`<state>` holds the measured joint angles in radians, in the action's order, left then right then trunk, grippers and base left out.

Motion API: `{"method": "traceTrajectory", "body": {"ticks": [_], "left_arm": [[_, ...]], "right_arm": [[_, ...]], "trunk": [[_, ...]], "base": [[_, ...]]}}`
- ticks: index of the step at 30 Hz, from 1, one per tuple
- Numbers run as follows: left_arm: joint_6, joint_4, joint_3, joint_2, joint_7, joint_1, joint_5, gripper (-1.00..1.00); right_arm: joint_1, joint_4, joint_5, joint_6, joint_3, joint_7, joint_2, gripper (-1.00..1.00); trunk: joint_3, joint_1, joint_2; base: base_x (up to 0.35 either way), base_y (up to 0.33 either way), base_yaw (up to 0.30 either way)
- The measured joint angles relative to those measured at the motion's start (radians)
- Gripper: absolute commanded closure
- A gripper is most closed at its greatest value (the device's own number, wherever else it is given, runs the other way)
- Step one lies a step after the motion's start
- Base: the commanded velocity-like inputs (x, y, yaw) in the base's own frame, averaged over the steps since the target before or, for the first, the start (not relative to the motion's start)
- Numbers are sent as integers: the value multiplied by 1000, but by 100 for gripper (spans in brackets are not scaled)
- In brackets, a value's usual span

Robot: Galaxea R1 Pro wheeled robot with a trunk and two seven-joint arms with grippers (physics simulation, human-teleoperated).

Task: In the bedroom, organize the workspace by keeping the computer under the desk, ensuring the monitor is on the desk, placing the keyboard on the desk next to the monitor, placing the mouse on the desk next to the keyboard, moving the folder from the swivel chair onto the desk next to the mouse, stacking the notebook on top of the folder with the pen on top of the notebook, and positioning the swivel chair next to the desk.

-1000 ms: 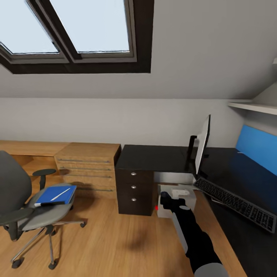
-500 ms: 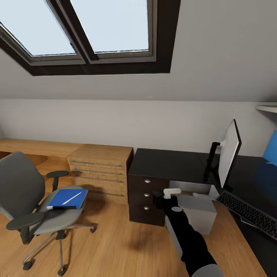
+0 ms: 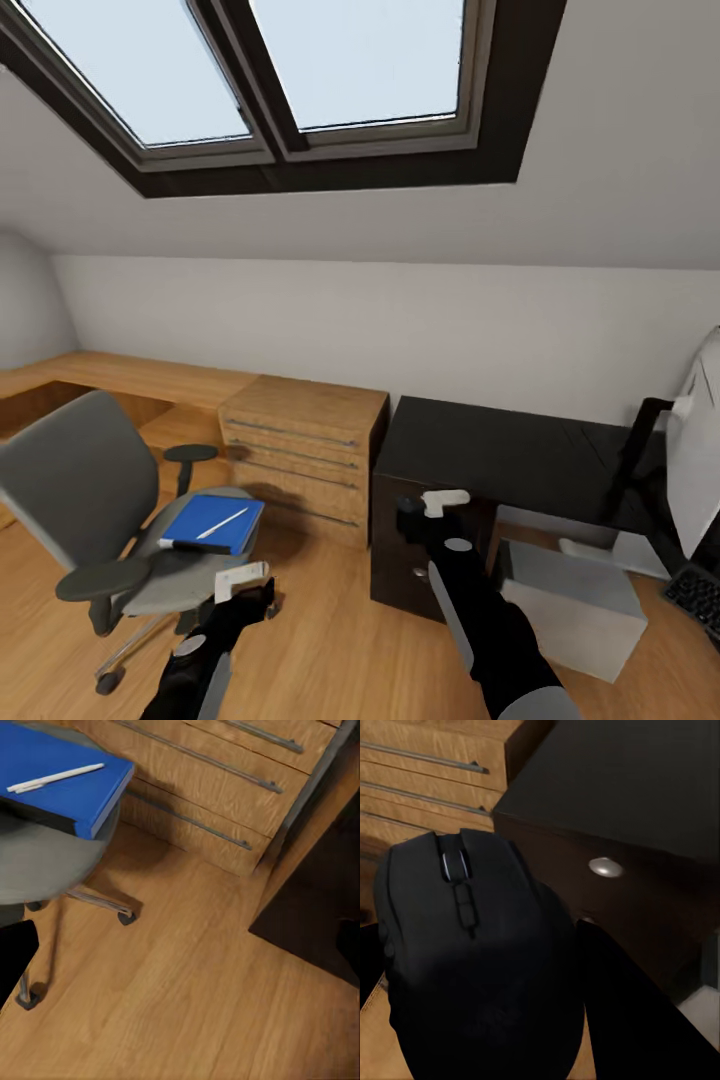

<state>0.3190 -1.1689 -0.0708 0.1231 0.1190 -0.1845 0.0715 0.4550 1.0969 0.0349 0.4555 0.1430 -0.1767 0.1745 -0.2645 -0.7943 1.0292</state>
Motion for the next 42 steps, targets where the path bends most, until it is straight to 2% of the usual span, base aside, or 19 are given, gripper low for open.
{"method": "traceTrajectory", "body": {"ticks": [1,2,5,6,7,16,22,26,32,42], "left_arm": [[75,-135,32,10,0,1,1,-100],[104,-203,46,13,0,12,0,-100],[141,-286,65,16,0,75,0,-100],[150,-291,70,14,0,104,-1,-100],[150,-289,71,13,0,108,-1,-100],[149,-253,72,13,1,113,-4,-100],[148,-246,72,13,2,113,-4,-100],[148,-246,72,13,2,113,-4,-100],[148,-245,72,13,2,113,-4,-100],[149,-246,72,13,1,114,-3,-100]], "right_arm": [[0,0,0,0,0,-1,0,100],[0,0,0,0,-1,-1,0,100],[0,1,0,0,-1,-1,0,100],[0,1,0,0,-1,-1,0,100],[0,1,0,0,-2,-1,0,100],[0,1,1,-1,-2,1,0,100],[0,0,-2,-1,-2,3,-33,100],[0,-2,-2,-2,-4,4,-42,100],[1,-63,-2,-3,-7,4,-44,100],[5,-151,-4,-1,-7,5,-42,100]], "trunk": [[0,0,0],[-1,0,0],[-2,0,0],[-2,0,0],[-3,0,0],[-3,0,0],[-3,0,0],[-3,0,0],[-3,0,0],[-3,0,0]], "base": [[330,0,278],[330,0,278],[330,0,246],[330,0,125],[330,0,80],[323,-83,15],[289,-206,0],[275,-221,0],[284,-188,0],[321,-5,0]]}}
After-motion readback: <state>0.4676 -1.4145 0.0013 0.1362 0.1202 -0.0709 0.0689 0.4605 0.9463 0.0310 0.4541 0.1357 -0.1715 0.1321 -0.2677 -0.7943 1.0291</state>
